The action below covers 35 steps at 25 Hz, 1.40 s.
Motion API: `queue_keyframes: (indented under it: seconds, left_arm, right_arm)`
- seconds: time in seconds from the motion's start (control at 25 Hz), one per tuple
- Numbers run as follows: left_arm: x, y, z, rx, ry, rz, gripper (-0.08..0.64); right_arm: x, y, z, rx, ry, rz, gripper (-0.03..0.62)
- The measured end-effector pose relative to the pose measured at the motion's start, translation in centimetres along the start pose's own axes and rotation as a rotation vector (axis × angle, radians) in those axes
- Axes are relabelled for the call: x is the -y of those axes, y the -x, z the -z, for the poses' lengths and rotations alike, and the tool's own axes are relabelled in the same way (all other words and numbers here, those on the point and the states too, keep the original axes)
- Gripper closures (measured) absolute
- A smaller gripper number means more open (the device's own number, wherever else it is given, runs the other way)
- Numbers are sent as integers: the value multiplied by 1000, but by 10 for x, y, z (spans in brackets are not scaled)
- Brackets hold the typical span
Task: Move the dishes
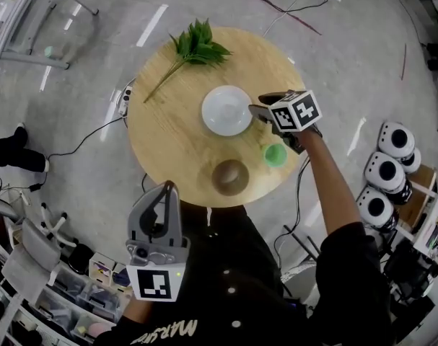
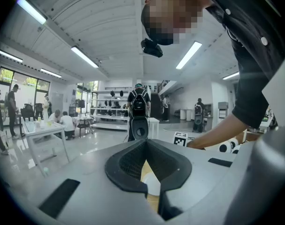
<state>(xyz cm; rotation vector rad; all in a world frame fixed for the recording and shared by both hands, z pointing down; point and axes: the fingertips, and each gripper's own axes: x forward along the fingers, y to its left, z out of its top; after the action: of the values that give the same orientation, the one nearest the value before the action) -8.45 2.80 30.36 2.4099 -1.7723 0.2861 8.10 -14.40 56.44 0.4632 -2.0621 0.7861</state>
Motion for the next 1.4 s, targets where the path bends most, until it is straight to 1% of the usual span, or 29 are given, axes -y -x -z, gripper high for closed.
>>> queue_keyframes:
  seconds: [0.12, 0.2, 0.28, 0.36, 0.56, 0.64, 0.68, 0.72, 0.88, 1.04, 1.28, 1.4]
  left_arm:
    - [-1, -2, 9, -23, 6, -7, 549]
    - [-2, -4, 15, -37, 10, -10, 549]
    - [-5, -6, 21, -47, 15, -15, 549]
    - [-7, -8, 25, -55, 18, -20, 549]
    - [-8, -9, 30, -66, 25, -25, 549]
    - [-7, -10, 30, -67, 26, -23, 549]
    - [-7, -11, 31, -68, 27, -21, 549]
    - [-7, -11, 32, -70, 28, -19, 549]
    - [-9, -10, 35, -72, 32, -21, 549]
    - [-11, -5, 32, -64, 30, -28, 549]
    - [-13, -1, 22, -38, 29, -32, 549]
    - [-13, 0, 20, -33, 28, -31, 549]
  right_arm:
    - [5, -22, 12, -58, -45, -39, 419]
    - [9, -33, 14, -70, -60, -43, 419]
    - [11, -40, 14, -71, -56, -30, 419]
    - [12, -45, 16, -79, -37, 7, 419]
    - [12, -48, 18, -105, 24, 144, 445]
    - [12, -47, 18, -104, 18, 176, 446]
    - [13, -47, 18, -102, 9, 175, 450]
    - [14, -48, 18, -98, -3, 165, 476]
    - [11, -43, 9, -62, -63, 101, 512]
    - [-5, -24, -9, 20, -150, -6, 555]
    - [-35, -2, -25, 111, -217, -159, 575]
    - [-46, 4, -30, 143, -232, -200, 578]
